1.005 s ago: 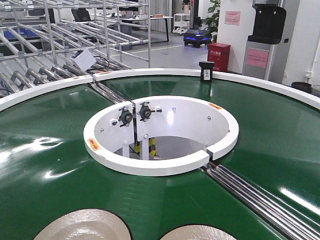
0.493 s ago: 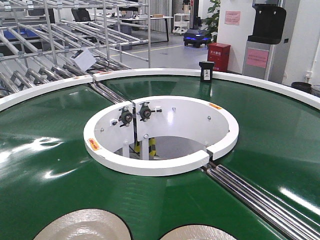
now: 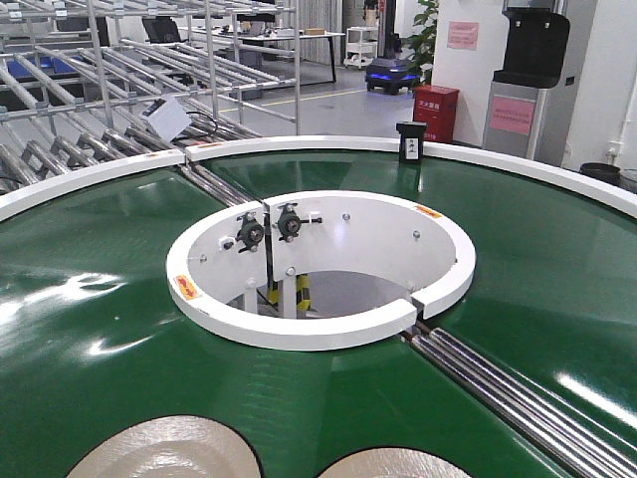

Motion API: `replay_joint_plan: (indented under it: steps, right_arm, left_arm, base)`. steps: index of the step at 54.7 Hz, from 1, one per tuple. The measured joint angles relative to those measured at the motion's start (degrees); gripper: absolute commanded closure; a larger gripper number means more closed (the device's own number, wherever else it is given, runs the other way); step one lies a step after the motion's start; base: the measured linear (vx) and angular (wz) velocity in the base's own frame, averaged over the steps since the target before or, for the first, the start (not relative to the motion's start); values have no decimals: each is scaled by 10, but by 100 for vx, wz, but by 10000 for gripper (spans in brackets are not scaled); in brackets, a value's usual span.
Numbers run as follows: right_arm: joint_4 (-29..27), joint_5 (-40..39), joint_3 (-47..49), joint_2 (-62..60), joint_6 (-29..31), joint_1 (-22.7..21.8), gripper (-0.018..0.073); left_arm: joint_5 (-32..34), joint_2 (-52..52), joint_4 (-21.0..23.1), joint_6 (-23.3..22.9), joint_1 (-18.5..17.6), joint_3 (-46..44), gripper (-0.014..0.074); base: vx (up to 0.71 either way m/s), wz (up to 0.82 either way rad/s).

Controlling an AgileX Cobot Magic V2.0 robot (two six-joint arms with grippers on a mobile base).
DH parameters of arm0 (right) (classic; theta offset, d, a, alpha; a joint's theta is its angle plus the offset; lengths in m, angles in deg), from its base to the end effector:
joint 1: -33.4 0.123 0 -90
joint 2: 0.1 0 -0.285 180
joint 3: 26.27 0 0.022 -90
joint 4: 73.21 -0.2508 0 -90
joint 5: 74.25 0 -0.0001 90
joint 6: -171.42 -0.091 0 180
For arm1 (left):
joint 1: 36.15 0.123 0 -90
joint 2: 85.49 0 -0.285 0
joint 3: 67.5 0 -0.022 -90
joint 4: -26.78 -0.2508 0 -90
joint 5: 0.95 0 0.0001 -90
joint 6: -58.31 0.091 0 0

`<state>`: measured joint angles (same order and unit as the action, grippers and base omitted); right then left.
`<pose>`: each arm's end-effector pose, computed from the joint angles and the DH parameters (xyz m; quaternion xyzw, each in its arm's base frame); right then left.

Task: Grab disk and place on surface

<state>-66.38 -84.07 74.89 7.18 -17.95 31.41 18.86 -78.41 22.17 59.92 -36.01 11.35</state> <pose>0.0545 -0.0001 0.2194 0.0170 0.6180 0.0107 0.7859 0.0490 -0.0024 0.2345 0.0391 0.5446 0.0371 0.8370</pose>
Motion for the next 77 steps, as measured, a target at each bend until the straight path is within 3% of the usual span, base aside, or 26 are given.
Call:
replay_joint_plan:
  steps: [3, 6, 11, 17, 23, 32, 43, 53, 63, 77]
  right_arm:
    - [0, -20, 5, 0, 0, 0, 568]
    - [0, -17, 27, 0, 0, 0, 568]
    - [0, 15, 91, 0, 0, 0, 568]
    - [1, 49, 211, 33, 0, 0, 568]
    - [1, 66, 314, 104, 1, 0, 568]
    - [1, 80, 416, 241, 2, 0, 568]
    - [1, 98, 438, 379, 2, 0, 568]
    - [1, 115, 438, 442, 2, 0, 539]
    - [1, 114, 438, 446, 2, 0, 378]
    - [1, 114, 438, 446, 2, 0, -46]
  left_arm:
    - [59, 0, 5, -2, 0, -2, 595]
    - [64, 0, 18, -8, 0, -17, 595]
    - [0, 0, 49, -7, 0, -89, 595]
    - [-89, 40, 60, 36, 0, -211, 595]
    - [-151, 140, 62, 69, 0, -332, 595]
    - [-224, 326, 83, 57, 0, -459, 595]
    - [-259, 475, 89, 48, 0, -502, 595]
    - [-269, 521, 90, 48, 0, -503, 570]
    - [-272, 527, 90, 48, 0, -505, 421]
    - [-272, 527, 90, 47, 0, -505, 78]
  base:
    - [0, 0]
    - [0, 0]
    - [0, 0]
    - [0, 0]
    - [0, 0]
    - [0, 0]
    - [0, 0]
    - [0, 0]
    - [0, 0]
    - [0, 0]
